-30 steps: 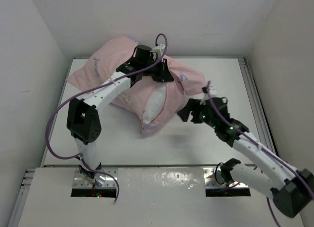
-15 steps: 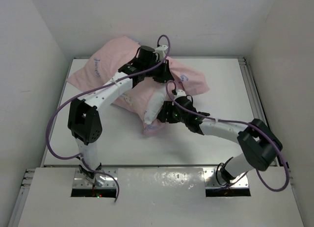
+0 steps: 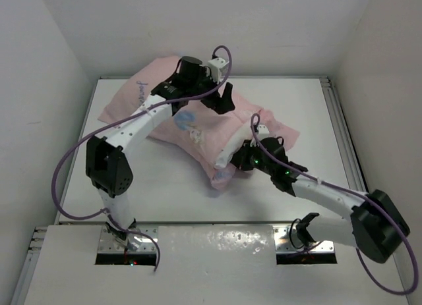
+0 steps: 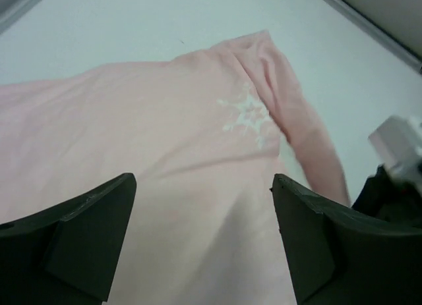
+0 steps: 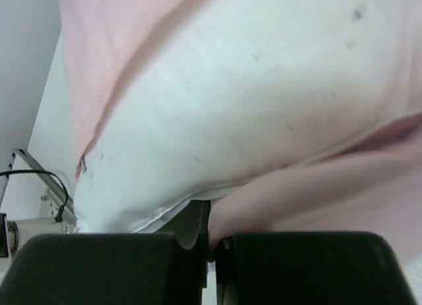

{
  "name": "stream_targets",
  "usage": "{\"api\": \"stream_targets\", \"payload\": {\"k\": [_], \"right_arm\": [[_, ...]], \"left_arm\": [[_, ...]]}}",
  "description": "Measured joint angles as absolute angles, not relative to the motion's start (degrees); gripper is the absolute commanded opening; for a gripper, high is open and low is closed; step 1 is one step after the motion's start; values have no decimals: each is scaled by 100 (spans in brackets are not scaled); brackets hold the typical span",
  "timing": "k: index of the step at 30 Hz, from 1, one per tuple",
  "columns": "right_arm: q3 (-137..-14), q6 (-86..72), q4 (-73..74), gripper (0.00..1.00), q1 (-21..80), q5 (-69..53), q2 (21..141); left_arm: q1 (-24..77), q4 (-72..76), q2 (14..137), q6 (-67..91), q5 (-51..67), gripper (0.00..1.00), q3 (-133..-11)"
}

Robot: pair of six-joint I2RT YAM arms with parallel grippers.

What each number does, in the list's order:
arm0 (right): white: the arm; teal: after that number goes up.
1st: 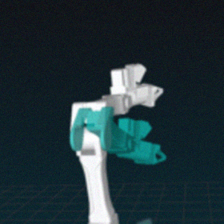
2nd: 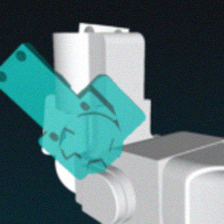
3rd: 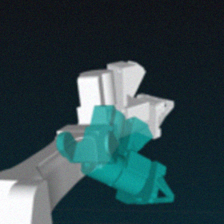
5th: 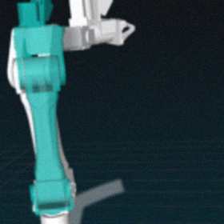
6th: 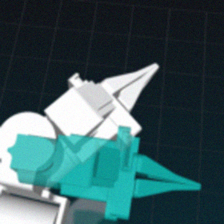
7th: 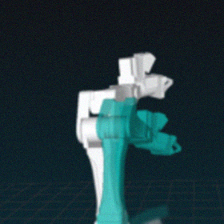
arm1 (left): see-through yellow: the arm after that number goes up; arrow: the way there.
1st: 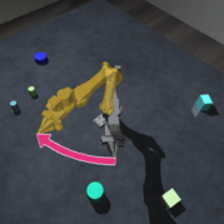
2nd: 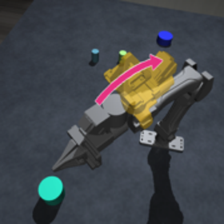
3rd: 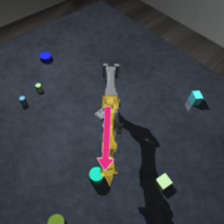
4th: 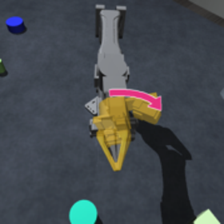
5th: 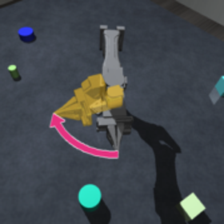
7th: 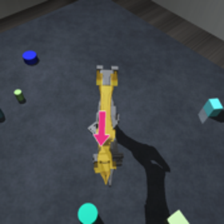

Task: Put the pillow into the pillowcase

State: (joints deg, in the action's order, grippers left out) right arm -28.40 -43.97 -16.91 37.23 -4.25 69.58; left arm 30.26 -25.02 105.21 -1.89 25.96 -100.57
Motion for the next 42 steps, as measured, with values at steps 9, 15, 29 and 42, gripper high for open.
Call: {"api": "stream_targets", "payload": {"k": [9, 15, 29, 42], "right_arm": [[-2543, -4189, -1000, 0, 3133, -891, 5710], [-2530, -4206, -628, 0, 3083, -926, 5682], [-1767, -4250, -89, 0, 3079, -941, 4178], [-1535, -4130, -679, 0, 3275, -1234, 4206]], "left_arm": [[3955, -3378, 9264, -2534, 2792, 56, -9319], [4622, -3336, 9511, -2700, 3013, 77, -7948], [4016, -1776, 10499, -1509, 1579, 18, -7537], [4241, -1542, 10855, -1400, 1605, 65, -7461]]}}
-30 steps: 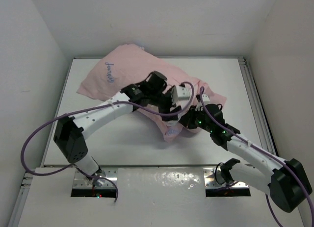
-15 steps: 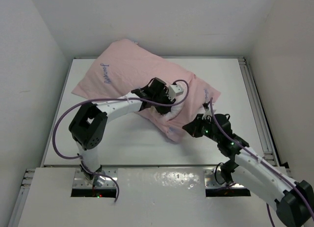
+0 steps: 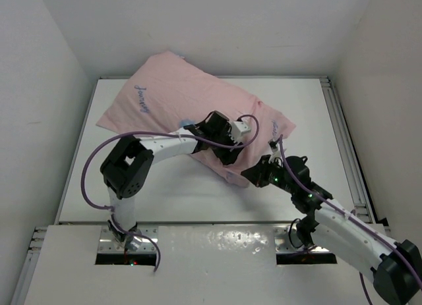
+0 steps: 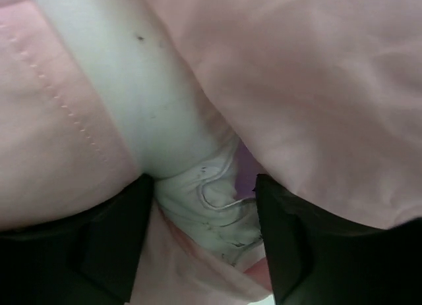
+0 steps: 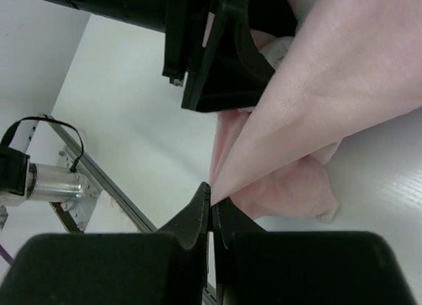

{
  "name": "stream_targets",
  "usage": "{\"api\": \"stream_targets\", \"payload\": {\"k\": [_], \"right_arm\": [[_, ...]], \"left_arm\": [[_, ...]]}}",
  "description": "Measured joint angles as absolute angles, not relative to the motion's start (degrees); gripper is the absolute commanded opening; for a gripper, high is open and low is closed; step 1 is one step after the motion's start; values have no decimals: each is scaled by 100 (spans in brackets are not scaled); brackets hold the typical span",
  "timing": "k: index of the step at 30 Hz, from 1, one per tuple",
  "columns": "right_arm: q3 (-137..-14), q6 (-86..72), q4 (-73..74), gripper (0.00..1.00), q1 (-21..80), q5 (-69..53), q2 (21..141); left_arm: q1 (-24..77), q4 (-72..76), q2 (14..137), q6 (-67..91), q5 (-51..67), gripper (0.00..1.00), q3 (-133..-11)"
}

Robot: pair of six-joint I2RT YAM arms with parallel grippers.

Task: Put the pillow into the pillowcase

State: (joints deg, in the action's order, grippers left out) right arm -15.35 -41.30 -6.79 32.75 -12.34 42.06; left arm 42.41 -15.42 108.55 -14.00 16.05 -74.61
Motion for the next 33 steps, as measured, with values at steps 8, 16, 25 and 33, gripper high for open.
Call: {"api": "stream_targets", "payload": {"k": [8, 16, 25, 33], "right_arm": [[-1570, -4051, -1107, 0, 3186, -1564, 4307], [-2351, -4099, -1605, 0, 2871, -2292, 4816], [-3586, -4029, -1715, 0, 3994, -1970, 6049], [-6359, -4032, 217, 99, 4268, -1909, 8910]], "left_arm": [[3951, -2005, 10737, -1367, 3079, 11, -7721], [3422, -3002, 10175, -1804, 4600, 0, -8291], [2359, -3734, 8989, -2303, 3658, 91, -8927], [1105, -4174, 8160, -2762, 2493, 99, -9039]]}}
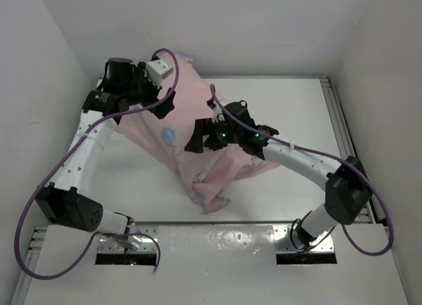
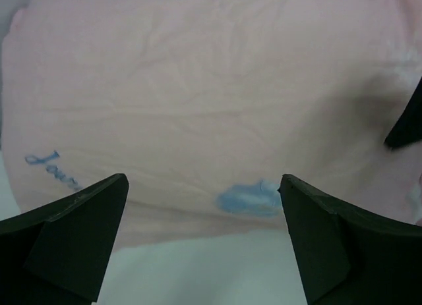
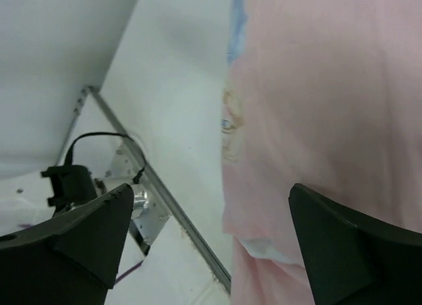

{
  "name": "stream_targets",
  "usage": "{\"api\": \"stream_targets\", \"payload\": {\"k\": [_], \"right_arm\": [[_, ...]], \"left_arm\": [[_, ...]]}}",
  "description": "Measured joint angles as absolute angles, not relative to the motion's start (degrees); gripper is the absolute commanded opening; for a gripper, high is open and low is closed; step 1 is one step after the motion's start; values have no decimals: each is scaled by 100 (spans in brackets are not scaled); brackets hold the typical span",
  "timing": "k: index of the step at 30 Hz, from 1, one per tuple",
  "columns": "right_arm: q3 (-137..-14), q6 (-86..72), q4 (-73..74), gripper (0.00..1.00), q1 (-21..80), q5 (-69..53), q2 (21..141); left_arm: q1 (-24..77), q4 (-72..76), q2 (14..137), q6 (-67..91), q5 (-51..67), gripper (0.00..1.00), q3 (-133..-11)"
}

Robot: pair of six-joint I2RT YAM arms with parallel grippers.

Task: Put the pillow into the pillowcase

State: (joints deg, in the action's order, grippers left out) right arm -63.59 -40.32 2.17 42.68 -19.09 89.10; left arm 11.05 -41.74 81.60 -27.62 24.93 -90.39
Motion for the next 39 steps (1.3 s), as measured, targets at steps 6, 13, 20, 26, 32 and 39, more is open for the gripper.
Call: {"api": "stream_targets", "payload": {"k": [6, 13, 20, 26, 32, 39], "right_arm": [[-6493, -3983, 2005, 73, 2792, -1352, 7728], [-6528, -4084, 2862, 65, -191, -969, 7363], [-5557, -4209, 3050, 90, -777, -403, 8770], [-5334, -4447, 2757, 92, -519, -104, 9303], [-5315, -4574, 2272, 54, -252, -38, 9961], [-5092, -4908, 1326, 0, -172, -399, 10110]], "left_arm": [[2005, -4967, 7671, -3837, 1712, 36, -7948], [5642, -5148, 7666, -4534, 720, 71, -6504], [5688, -5063, 8152, -5249, 733, 100, -6532], [5690, -4445, 8726, -5408, 1208, 100, -6062], [5577, -3323, 8991, -4674, 1332, 86, -5127], [5074, -2626, 9089, -3605, 1267, 0, -5190]]}}
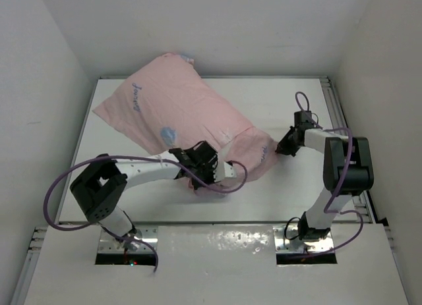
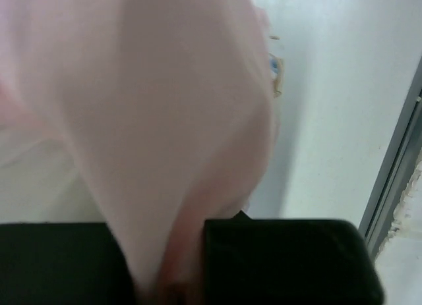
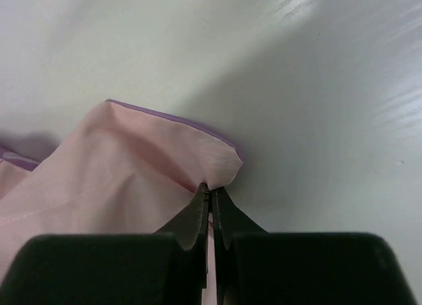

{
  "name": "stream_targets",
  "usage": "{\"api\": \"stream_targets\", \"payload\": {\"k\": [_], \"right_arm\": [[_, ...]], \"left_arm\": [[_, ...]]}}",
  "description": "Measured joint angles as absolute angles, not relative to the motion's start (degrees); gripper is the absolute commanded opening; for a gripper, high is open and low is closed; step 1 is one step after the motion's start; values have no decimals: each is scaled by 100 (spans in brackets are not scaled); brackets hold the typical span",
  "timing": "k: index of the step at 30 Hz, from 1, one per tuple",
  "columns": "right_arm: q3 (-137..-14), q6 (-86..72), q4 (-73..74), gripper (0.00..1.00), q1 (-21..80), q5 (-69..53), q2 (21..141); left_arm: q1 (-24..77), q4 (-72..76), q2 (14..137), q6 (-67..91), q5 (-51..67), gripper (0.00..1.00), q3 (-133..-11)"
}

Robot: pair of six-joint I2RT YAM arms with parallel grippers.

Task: Put the pillow into the pillowcase

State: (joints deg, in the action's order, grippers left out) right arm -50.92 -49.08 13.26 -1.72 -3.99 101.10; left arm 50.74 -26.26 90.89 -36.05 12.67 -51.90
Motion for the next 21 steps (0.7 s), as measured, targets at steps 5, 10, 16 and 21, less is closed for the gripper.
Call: {"api": "stream_targets", "payload": {"k": [5, 10, 16, 21], "right_arm": [[-4897, -4744, 1317, 0, -174, -449, 9612], [-5111, -4552, 1472, 0, -172, -397, 7747], [-6790, -4088, 1533, 0, 126, -141, 6396], [-8117, -3538, 1870, 0, 683, 270, 6117]], "left_arm": [[4311, -3485, 9017, -3284, 1570, 0, -6101], [3461, -4945, 8908, -3280, 1896, 0, -8364], [3424, -5743, 8816, -3465, 1900, 0, -11485], [3889, -5577, 8788, -3267, 1752, 0, -13244]]}}
